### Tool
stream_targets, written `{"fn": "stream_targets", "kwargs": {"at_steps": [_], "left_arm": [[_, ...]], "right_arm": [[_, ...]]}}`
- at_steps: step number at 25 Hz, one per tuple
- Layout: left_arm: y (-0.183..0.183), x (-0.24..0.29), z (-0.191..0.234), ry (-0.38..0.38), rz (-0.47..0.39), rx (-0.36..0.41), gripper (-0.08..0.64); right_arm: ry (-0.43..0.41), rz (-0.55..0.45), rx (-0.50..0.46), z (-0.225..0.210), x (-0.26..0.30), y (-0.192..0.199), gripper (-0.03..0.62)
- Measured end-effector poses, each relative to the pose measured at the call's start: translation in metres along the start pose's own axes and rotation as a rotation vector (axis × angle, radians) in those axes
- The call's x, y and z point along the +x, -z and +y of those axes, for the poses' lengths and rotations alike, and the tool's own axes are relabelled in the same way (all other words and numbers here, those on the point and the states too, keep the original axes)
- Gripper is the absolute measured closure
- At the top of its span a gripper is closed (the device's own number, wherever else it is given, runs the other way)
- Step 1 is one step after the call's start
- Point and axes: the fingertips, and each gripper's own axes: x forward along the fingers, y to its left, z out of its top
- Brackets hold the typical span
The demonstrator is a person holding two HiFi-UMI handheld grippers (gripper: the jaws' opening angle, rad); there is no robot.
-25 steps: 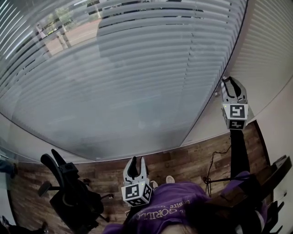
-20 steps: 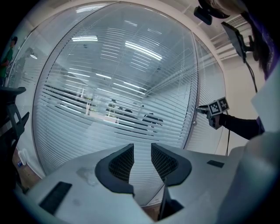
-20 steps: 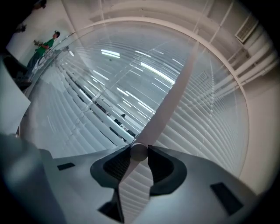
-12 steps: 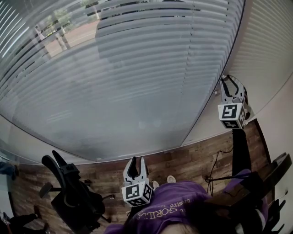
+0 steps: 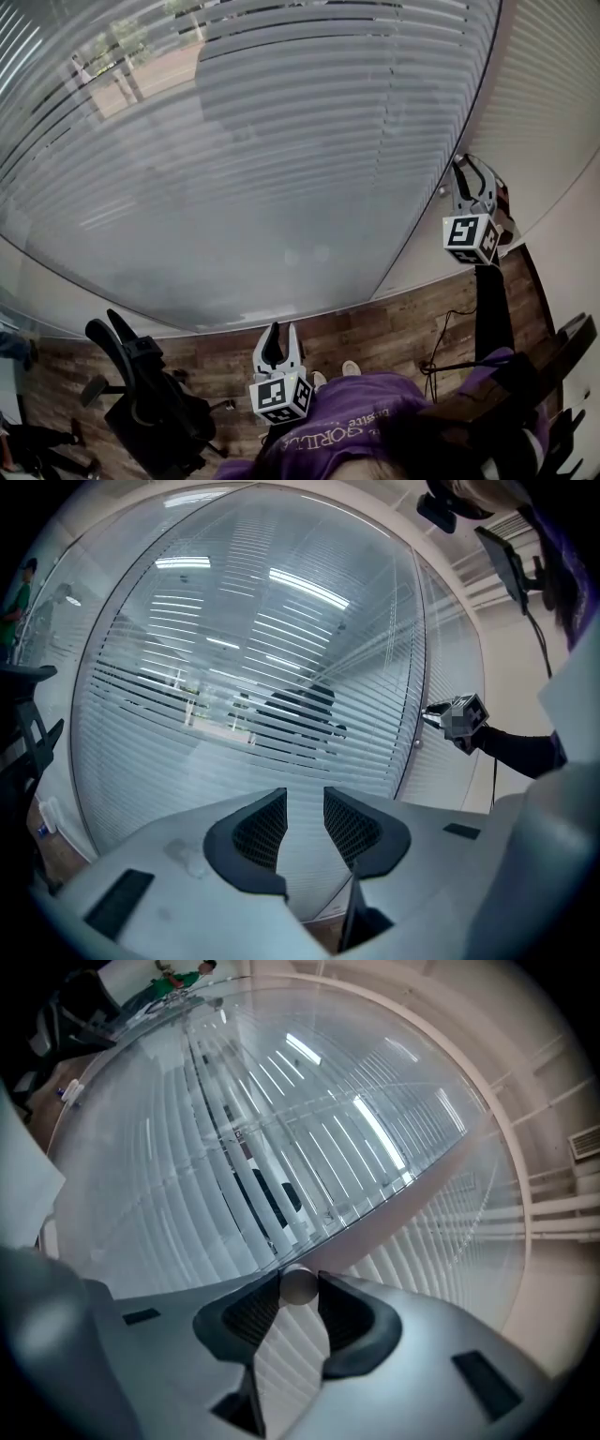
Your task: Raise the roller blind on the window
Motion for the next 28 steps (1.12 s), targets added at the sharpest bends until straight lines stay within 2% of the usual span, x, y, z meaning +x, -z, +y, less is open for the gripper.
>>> {"fn": "stream_targets", "kwargs": {"at_steps": [3, 11, 13, 19, 24, 28], "left_arm": [[0.000, 0.000, 0.000, -0.002, 0.000, 0.001, 0.436], [0.000, 0.000, -0.002, -0.005, -0.005, -0.003, 0.436], [0.000, 0.000, -0.002, -0.005, -0.005, -0.003, 0.436], [0.002, -0.001, -0.001, -0.010, -0.004, -0.002, 0.437], [0.003, -0.003, 0.000, -0.014, -0.001, -0.006, 0.436], [0.003, -0.004, 0.001, -0.018, 0.002, -0.008, 0.436]], "right_arm": [[-0.027, -0.026, 0.122, 0.003, 0.000, 0.002, 0.468], [-0.088, -0.100, 0.613, -0.008, -0.002, -0.003, 0.468], [-0.082, -0.106, 0.676, -0.011, -0.001, 0.001, 0.468], [-0.080, -0.072, 0.598, -0.012, -0.006, -0.009, 0.468], [-0.043, -0.068, 0.417, -0.010, -0.004, -0.006, 0.468], [-0.033, -0.051, 0.314, -0.007, -0.003, -0.004, 0.468]]}}
